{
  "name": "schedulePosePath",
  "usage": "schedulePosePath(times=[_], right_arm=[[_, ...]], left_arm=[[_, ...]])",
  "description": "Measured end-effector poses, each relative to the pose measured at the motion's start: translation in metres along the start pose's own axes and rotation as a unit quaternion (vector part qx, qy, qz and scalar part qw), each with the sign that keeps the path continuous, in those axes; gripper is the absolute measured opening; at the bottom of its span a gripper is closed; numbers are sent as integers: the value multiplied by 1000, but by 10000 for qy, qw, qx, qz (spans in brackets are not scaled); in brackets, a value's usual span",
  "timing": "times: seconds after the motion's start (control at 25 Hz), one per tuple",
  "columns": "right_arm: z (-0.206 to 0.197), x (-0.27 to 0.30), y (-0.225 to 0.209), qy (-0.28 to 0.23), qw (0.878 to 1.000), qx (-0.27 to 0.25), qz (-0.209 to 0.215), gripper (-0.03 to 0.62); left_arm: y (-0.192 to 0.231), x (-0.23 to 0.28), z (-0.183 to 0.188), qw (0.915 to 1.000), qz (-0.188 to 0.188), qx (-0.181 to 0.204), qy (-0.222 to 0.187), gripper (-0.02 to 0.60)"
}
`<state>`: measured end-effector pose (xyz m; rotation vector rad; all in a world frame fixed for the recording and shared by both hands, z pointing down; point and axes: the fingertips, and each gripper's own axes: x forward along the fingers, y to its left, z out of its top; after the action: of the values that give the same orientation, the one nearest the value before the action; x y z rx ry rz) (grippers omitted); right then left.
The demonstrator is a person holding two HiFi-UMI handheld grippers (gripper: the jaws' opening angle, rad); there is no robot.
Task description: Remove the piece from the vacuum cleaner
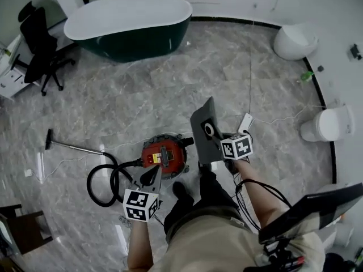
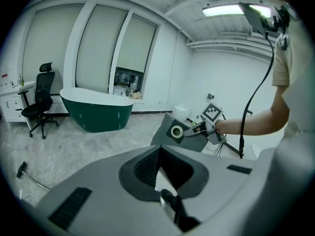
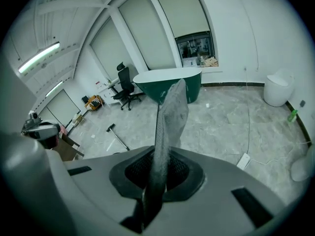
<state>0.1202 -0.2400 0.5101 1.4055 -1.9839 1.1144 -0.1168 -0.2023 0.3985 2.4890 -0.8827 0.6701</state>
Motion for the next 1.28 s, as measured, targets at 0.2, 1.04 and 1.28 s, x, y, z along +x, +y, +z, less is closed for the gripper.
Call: schedulePosePath(times=[0.2, 1.04, 1.28], right_arm=[[10, -33, 25, -315, 9994, 120, -3, 26], [-21, -133, 53, -1107, 9889, 902, 415, 28], [-20, -149, 46, -1127, 9864, 856, 831, 28]], left_arm=[[-7, -19, 14, 9995, -263, 88, -122, 2], [-89, -28, 50, 9903, -1056, 900, -52, 2], [-116, -19, 60, 9918, -876, 931, 9, 2]])
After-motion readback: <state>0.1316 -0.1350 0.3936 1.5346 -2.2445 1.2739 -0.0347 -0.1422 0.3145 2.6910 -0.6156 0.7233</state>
